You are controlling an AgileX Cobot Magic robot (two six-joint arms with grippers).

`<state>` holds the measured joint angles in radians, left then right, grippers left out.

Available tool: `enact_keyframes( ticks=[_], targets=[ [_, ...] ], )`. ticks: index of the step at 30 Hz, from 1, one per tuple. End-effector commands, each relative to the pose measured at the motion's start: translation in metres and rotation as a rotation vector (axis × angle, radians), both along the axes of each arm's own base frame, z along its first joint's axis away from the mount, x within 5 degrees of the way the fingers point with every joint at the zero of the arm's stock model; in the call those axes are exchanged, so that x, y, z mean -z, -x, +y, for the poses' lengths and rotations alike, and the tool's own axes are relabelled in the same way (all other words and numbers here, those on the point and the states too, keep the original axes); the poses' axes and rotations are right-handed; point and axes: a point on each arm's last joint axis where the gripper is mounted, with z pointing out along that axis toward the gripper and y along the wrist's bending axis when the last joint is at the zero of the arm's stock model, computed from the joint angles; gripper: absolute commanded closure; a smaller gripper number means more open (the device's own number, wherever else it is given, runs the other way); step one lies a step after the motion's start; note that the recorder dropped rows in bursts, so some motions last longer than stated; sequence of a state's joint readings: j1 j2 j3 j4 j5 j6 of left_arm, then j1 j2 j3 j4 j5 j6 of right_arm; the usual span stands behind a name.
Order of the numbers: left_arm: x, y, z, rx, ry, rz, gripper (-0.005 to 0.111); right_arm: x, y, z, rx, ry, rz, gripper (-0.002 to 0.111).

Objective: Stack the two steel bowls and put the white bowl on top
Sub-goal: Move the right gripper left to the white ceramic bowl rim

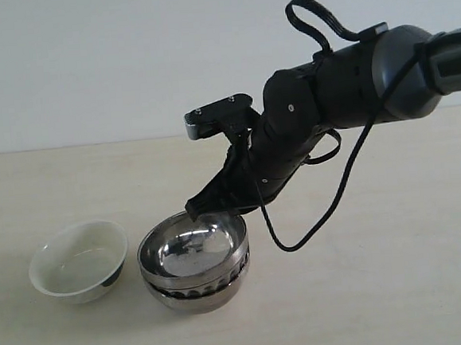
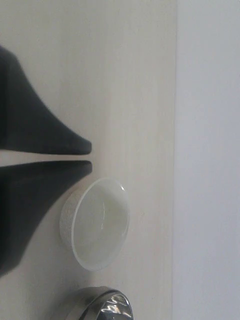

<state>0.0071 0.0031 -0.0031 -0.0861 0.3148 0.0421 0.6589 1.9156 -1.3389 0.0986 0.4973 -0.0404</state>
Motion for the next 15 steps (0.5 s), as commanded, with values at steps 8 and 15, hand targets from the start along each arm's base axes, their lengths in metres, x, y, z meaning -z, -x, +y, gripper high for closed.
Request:
enact_keyframes(
  ticks=[8,15],
  targets=[
    [0.000,0.000,0.000,0.003,0.005,-0.007,0.103,-0.019,0.042,0.031,-0.125,-0.015,0.034,0.108],
    [0.000,0.000,0.000,0.003,0.005,-0.007,0.103,-0.010,0.071,0.064,-0.229,-0.017,0.024,0.108]
  ],
)
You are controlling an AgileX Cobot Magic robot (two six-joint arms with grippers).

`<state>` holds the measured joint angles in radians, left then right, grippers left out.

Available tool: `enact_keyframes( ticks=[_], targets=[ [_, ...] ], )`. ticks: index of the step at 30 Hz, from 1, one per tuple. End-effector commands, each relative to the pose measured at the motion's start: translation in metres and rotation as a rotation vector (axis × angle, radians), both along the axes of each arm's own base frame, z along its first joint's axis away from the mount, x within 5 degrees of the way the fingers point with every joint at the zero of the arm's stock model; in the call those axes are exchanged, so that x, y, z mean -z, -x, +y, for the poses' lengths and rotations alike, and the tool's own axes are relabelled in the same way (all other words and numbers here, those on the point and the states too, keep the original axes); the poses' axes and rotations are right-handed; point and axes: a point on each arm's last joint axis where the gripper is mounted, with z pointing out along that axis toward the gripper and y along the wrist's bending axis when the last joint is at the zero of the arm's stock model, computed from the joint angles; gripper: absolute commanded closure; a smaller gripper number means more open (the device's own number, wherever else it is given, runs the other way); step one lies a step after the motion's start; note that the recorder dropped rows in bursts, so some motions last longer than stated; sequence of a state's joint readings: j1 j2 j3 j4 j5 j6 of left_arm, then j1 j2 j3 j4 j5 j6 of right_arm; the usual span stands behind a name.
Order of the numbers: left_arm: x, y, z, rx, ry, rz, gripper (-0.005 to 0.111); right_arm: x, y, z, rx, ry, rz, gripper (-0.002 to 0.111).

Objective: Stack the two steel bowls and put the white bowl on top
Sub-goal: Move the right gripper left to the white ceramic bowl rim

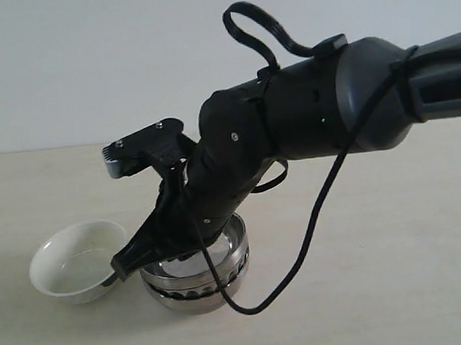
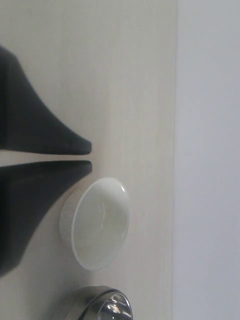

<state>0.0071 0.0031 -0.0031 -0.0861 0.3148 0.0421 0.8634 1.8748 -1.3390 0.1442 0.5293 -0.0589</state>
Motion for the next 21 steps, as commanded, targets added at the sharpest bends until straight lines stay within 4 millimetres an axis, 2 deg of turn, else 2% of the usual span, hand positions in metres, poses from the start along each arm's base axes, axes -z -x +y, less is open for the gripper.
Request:
enact_keyframes(
  ticks=[1,5,12,21],
  targets=[
    [0.000,0.000,0.000,0.003,0.005,-0.007,0.103,0.010,0.007,0.007,-0.027,0.025,0.018,0.108],
    [0.000,0.000,0.000,0.003,0.005,-0.007,0.103,0.026,0.008,0.004,-0.021,0.028,0.008,0.108],
    [0.000,0.000,0.000,0.003,0.005,-0.007,0.103,0.040,0.010,-0.001,-0.001,-0.012,-0.036,0.108],
    [0.000,0.000,0.000,0.003,0.005,-0.007,0.103,0.038,0.008,0.001,0.007,-0.051,-0.073,0.108]
  ],
)
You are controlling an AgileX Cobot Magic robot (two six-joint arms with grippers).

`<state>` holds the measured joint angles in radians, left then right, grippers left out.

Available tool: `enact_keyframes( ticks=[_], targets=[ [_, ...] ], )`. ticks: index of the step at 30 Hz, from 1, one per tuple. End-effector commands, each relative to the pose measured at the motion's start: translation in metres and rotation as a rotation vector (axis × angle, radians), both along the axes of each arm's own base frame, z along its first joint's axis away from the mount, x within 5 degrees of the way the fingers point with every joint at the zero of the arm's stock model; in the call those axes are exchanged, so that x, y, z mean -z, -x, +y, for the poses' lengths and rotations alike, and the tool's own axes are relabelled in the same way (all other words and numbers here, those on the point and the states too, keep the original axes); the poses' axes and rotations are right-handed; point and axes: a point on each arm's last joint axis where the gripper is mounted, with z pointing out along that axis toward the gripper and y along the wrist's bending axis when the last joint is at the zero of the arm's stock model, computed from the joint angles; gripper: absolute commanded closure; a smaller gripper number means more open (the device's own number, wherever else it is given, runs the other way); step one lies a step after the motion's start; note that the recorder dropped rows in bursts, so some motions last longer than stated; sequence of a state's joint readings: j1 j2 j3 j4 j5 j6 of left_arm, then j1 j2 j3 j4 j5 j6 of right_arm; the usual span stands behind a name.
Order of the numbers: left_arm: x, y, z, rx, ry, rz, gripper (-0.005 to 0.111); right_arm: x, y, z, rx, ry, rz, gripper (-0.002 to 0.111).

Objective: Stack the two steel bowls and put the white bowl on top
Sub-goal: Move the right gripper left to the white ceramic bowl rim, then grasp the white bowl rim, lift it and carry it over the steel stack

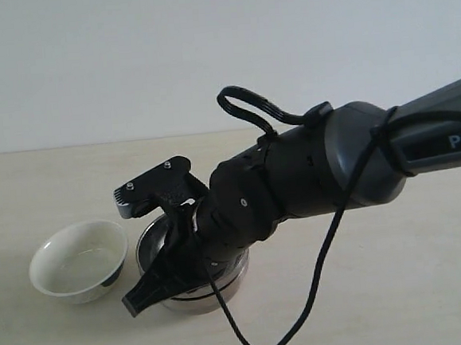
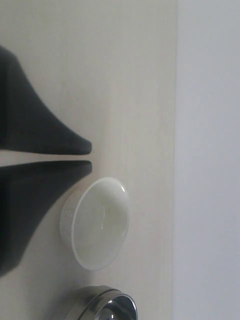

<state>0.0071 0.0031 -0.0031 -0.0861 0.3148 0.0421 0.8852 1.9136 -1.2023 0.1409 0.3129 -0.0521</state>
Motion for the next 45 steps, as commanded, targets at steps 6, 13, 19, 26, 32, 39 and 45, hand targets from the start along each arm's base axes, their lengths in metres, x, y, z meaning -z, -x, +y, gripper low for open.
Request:
enact_keyframes(
  ticks=[6,13,19,26,32,39,45],
  targets=[
    [0.000,0.000,0.000,0.003,0.005,-0.007,0.103,-0.014,-0.005,0.005,-0.015,-0.086,-0.116,0.108],
    [0.000,0.000,0.000,0.003,0.005,-0.007,0.103,-0.062,0.000,0.000,-0.041,-0.190,-0.248,0.108],
    [0.000,0.000,0.000,0.003,0.005,-0.007,0.103,-0.065,0.016,0.006,-0.150,-0.132,-0.268,0.101],
    [0.000,0.000,0.000,0.003,0.005,-0.007,0.103,-0.039,0.030,0.033,-0.230,-0.135,-0.294,0.040],
    [0.000,0.000,0.000,0.003,0.005,-0.007,0.103,-0.022,0.038,0.061,-0.390,-0.070,-0.367,0.040],
    [0.000,0.000,0.000,0.003,0.005,-0.007,0.103,-0.004,0.026,0.089,-0.424,-0.033,-0.344,0.040],
    [0.000,0.000,0.000,0.003,0.005,-0.007,0.103,0.008,0.017,0.106,-0.441,-0.013,-0.335,0.041]
  ],
)
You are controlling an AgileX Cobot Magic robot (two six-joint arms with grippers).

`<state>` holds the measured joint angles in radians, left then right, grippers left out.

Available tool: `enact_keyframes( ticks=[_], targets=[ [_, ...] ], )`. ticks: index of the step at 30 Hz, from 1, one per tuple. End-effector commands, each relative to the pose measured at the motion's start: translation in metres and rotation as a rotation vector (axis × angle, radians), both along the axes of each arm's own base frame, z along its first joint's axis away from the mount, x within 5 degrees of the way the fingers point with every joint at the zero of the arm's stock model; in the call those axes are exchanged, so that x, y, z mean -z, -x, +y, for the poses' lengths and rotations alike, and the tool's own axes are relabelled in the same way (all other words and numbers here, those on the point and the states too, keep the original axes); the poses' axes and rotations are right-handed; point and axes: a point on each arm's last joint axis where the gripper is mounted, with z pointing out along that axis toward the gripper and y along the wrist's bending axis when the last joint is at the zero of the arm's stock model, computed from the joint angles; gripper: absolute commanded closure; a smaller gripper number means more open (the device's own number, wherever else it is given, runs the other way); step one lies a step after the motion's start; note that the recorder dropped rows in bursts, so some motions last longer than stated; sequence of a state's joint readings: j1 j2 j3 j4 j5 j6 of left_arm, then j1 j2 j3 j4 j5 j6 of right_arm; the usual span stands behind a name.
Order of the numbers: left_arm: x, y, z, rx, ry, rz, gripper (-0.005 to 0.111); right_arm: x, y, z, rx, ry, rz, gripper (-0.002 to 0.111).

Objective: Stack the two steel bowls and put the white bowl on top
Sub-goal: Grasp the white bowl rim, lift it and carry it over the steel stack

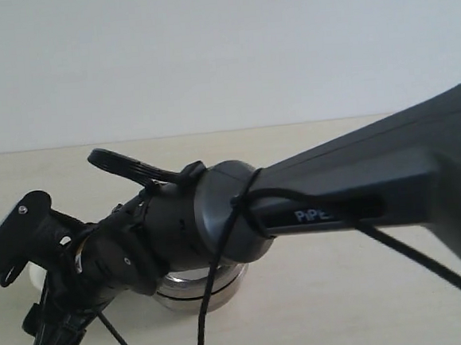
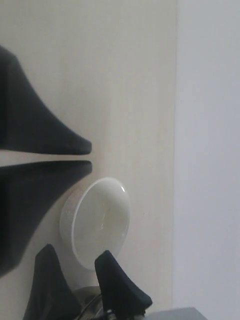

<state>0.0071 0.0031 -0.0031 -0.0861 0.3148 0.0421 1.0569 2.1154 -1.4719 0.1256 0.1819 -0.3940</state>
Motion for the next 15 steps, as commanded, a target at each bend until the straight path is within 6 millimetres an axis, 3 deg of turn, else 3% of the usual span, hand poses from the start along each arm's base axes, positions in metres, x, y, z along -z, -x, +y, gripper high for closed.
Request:
enact_keyframes(
  ticks=[1,15],
  targets=[
    [0.000,0.000,0.000,0.003,0.005,-0.007,0.103,0.005,-0.005,0.010,-0.021,0.017,-0.015,0.041],
    [0.000,0.000,0.000,0.003,0.005,-0.007,0.103,0.035,-0.014,0.022,-0.035,0.082,-0.001,0.041]
  ],
)
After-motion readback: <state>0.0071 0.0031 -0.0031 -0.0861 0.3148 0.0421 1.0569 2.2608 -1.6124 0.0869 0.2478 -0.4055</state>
